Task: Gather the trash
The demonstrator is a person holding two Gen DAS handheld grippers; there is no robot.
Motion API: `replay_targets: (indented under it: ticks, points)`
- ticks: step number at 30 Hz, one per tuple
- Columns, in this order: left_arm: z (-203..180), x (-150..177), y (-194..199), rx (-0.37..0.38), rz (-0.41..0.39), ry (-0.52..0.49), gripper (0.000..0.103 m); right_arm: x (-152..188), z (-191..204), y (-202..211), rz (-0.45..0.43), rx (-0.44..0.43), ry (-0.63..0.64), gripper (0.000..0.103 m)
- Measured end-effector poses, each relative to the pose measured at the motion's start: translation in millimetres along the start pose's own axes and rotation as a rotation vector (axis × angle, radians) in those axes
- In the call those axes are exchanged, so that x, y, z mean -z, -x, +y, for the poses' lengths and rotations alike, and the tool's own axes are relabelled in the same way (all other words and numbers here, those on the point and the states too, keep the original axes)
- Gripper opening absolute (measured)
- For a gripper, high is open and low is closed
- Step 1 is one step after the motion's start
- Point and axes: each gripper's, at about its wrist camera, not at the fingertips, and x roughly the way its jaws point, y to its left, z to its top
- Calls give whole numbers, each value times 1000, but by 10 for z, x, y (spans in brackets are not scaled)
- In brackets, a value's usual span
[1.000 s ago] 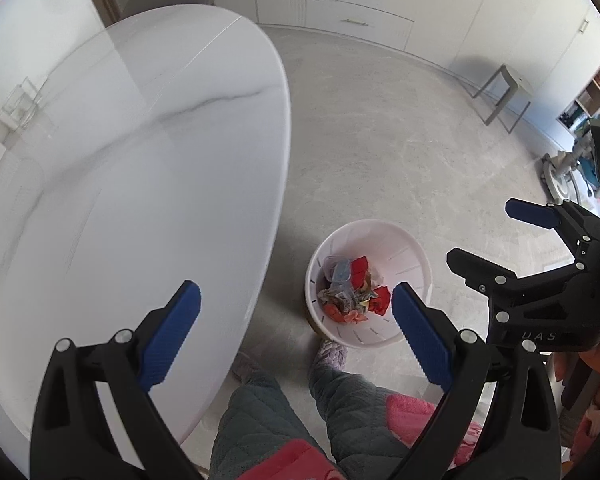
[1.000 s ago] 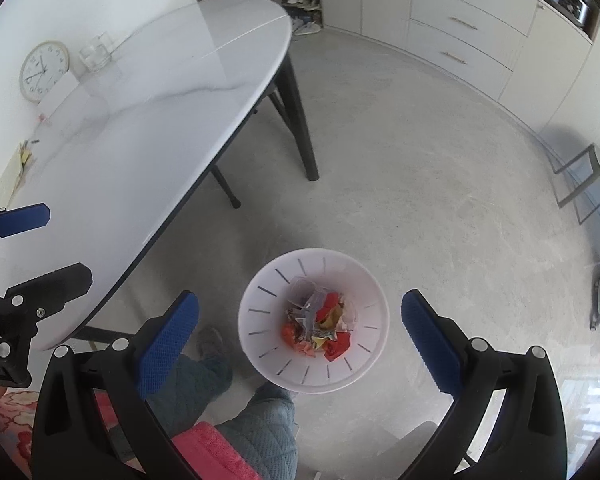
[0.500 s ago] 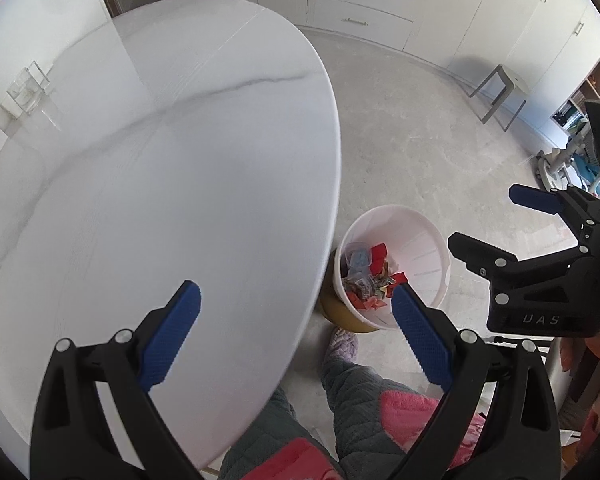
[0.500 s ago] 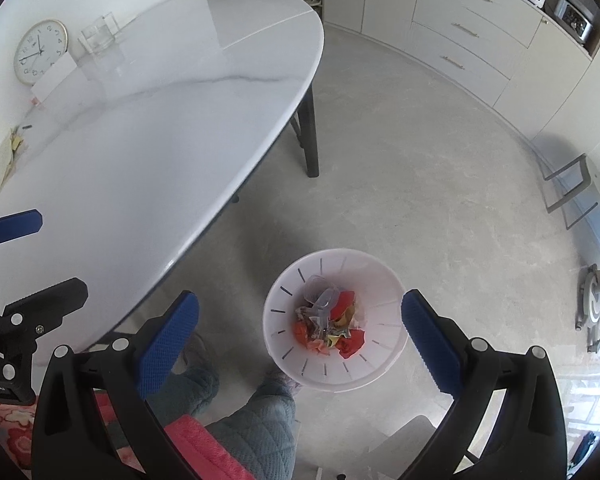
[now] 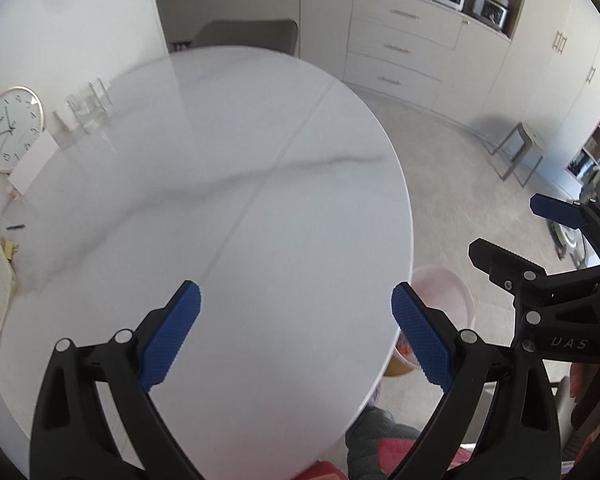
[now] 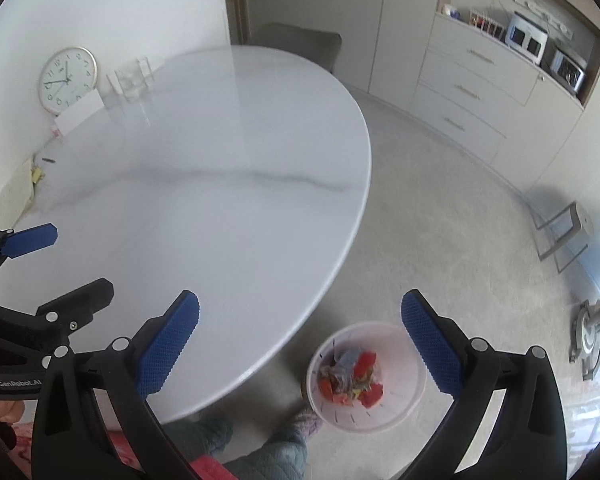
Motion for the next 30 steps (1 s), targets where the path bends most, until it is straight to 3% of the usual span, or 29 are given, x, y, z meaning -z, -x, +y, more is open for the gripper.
replay_targets:
  ticks: [12,21,30]
  points:
    - [587,-513,757,-76,-230,125,95,-703,252,581,-228,17,29,101]
    - [716,-440,827,-102,-234,190,95,-766,343,615,-248,-5,44,101]
    - [671,-441,817,-116,-220,180,95,-784,339,593,-239,-20,50,101]
